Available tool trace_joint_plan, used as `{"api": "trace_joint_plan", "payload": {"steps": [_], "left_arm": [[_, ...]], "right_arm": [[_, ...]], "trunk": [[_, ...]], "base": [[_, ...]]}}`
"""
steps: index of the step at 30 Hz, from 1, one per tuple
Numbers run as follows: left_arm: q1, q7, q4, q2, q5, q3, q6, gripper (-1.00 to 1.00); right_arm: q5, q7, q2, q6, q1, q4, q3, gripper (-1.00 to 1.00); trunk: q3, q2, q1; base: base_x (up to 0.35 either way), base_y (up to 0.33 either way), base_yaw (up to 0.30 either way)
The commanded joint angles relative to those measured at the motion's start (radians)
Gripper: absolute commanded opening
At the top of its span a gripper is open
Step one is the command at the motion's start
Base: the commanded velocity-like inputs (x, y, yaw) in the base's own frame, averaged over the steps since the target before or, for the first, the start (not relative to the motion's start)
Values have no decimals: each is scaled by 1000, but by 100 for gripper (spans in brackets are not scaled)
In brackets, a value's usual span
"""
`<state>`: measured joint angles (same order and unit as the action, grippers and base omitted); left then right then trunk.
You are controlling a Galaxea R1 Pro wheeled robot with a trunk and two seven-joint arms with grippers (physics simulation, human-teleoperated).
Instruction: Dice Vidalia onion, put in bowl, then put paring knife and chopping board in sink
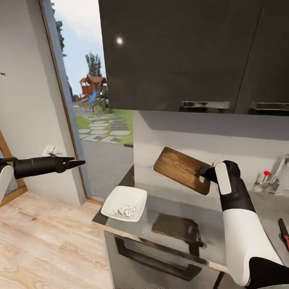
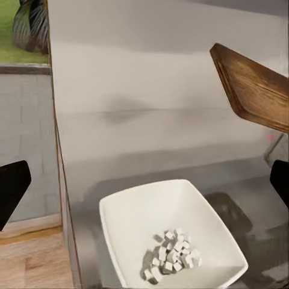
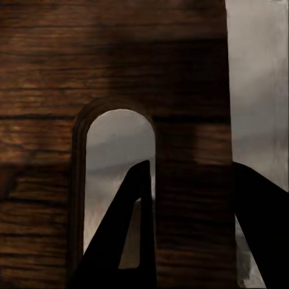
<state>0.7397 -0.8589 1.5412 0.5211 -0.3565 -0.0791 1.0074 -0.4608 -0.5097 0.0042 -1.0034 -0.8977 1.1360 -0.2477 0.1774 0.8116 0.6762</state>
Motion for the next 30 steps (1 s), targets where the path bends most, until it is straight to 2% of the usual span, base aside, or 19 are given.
{"api": "trace_joint_plan", "payload": {"steps": [1, 9, 19, 20, 22, 27, 30], "left_arm": [[1, -5, 0, 0, 2, -1, 4, 100], [1, -4, 0, -1, 2, -1, 3, 100], [1, -3, 0, -1, 2, -1, 3, 100], [-1, -2, -3, -7, 4, 2, 1, 100], [-1, -2, -3, -18, 4, 2, 1, 100], [-2, -1, -4, -46, 4, 2, 1, 100], [-2, 1, -4, -63, 4, 2, 0, 100]], "right_arm": [[-13, -9, 0, 0, -1, 1, -1, -100], [-14, -9, 1, 0, -1, 1, -2, -100], [-16, -8, 3, 1, -1, 0, 3, -100], [-16, -15, 9, 4, 1, -7, -3, -100], [-7, -24, -2, 10, 2, -18, 0, -100], [-27, -2, -26, 10, 3, -23, 22, -100], [-49, 5, -26, -6, 3, -6, 22, -100]], "trunk": [[2, 1, 0], [2, 1, 0], [2, 1, 0], [2, 1, 0], [2, 1, 0], [2, 1, 0], [2, 1, 0]], "base": [[-194, -181, -280], [-183, -228, -265], [-44, -300, -29], [0, 0, 0], [0, 0, 0], [0, 0, 0], [0, 0, 0]]}}
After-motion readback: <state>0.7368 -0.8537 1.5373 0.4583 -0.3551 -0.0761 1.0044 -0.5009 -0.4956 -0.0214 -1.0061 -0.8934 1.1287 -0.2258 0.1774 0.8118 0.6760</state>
